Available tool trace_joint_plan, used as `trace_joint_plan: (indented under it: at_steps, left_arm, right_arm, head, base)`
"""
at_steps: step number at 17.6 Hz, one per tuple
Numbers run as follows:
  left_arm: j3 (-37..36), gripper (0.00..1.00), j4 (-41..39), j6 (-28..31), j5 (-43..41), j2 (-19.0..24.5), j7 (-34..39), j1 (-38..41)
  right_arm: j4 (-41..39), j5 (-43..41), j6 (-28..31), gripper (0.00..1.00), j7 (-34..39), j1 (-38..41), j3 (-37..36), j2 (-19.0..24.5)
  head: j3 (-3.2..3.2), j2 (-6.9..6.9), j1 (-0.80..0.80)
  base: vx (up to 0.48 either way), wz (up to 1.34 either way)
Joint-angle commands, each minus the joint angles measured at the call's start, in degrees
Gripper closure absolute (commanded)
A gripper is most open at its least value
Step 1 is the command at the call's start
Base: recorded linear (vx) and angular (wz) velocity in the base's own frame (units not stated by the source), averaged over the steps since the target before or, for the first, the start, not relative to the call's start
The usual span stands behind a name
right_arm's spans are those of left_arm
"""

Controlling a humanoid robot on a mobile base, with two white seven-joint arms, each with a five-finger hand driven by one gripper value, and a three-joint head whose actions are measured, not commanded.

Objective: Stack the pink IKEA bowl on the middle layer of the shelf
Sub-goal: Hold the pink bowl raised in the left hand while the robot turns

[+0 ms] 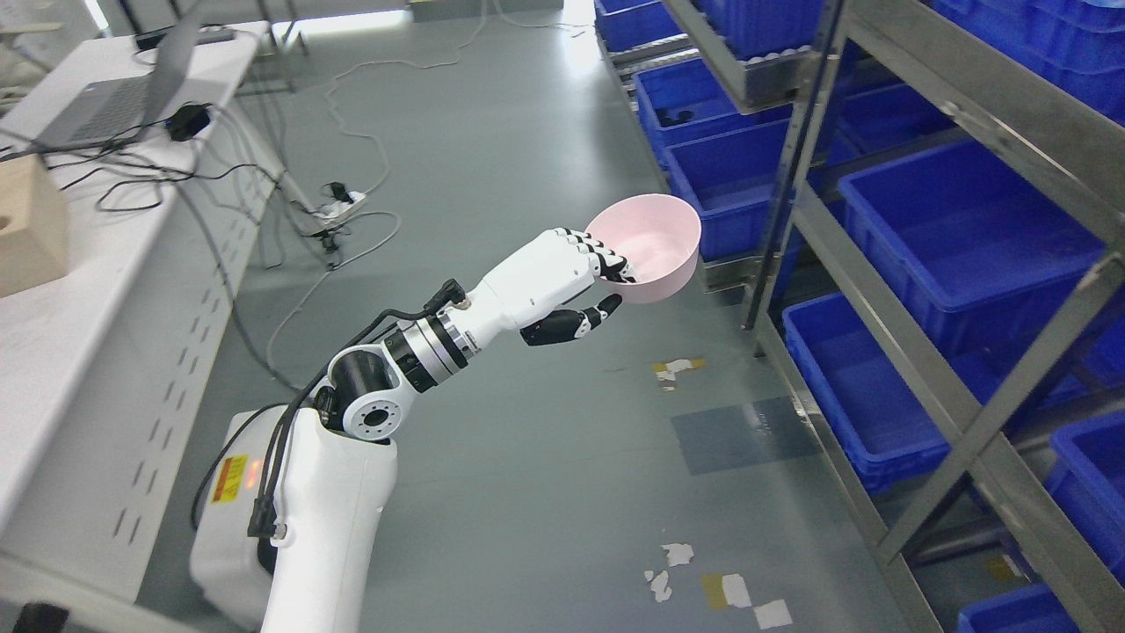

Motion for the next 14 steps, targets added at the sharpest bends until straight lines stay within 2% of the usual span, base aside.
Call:
trace_joint_plan:
  at_steps: [1,7,14]
  left_arm:
    - [-4.0,0.97,-0.1,0.0,1.3,1.0,-0.1,-0.1]
    - [-4.6,0.97,-0.3,0.0,3.4,1.0,-0.7,-3.3]
    - [-7.8,0.99,-0.2,0.0,5.5,1.0,-0.9,-16.9]
  right_arm:
    - [-1.0,0.0,0.0,0.00,-0.1,0.9,0.0,-1.0]
    - [-1.0,0.0,0.0,0.00,-0.1,0.9,0.0,-1.0]
    - [-1.0,0.0,0.0,0.00,-0.1,0.9,0.0,-1.0]
  head:
    - [0.00,0.00,0.00]
    - [0.00,0.00,0.00]
    - [0.00,0.00,0.00]
  base:
    - [0.189,-0.86]
    - [0.152,-0.96]
    - [0.051,-1.06]
